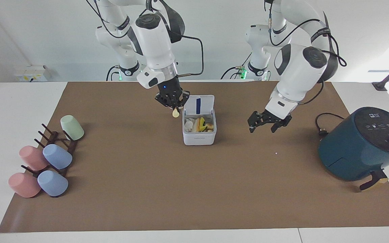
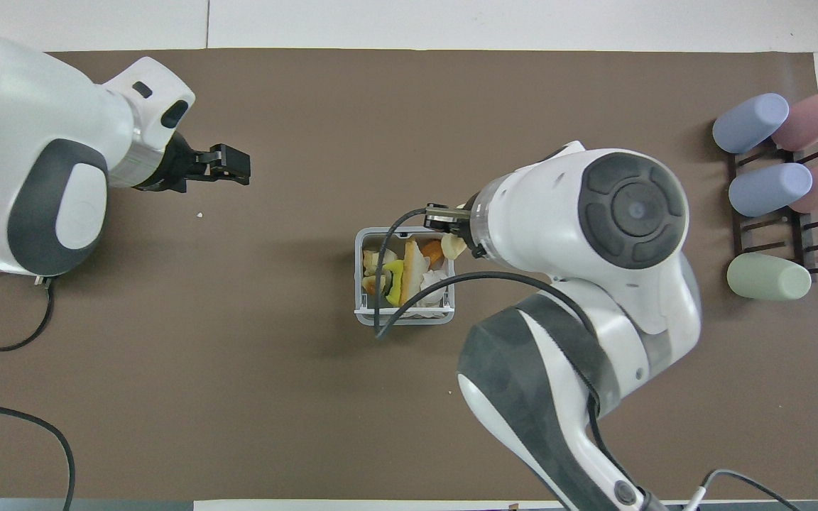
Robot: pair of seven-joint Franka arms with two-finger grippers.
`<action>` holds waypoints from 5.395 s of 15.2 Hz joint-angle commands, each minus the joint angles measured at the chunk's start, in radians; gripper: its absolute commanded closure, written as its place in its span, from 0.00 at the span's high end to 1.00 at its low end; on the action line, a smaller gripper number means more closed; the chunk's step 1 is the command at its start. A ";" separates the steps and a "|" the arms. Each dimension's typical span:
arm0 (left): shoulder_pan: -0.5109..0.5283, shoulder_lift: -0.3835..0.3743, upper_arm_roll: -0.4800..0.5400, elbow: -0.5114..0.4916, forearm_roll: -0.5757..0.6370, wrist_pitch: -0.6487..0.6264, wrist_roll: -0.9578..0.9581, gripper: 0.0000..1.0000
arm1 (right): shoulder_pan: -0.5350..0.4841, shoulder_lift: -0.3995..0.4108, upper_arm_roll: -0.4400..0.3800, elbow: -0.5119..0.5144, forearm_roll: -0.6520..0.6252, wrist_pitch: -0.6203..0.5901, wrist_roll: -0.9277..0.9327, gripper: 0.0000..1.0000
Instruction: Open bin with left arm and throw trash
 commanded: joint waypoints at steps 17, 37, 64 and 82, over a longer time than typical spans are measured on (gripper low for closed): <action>0.148 -0.233 -0.017 0.007 0.158 -0.374 0.242 1.00 | 0.100 0.023 0.004 -0.084 0.004 0.107 0.087 1.00; 0.152 -0.221 -0.022 0.022 0.138 -0.329 0.193 1.00 | -0.055 -0.165 -0.247 -0.072 -0.030 -0.175 -0.373 1.00; 0.148 -0.224 -0.022 0.016 0.136 -0.332 0.191 1.00 | -0.121 -0.213 -0.447 0.098 -0.130 -0.620 -0.737 1.00; 0.148 -0.224 -0.022 0.018 0.136 -0.330 0.190 1.00 | -0.127 -0.177 -0.430 0.141 -0.058 -0.640 -0.659 1.00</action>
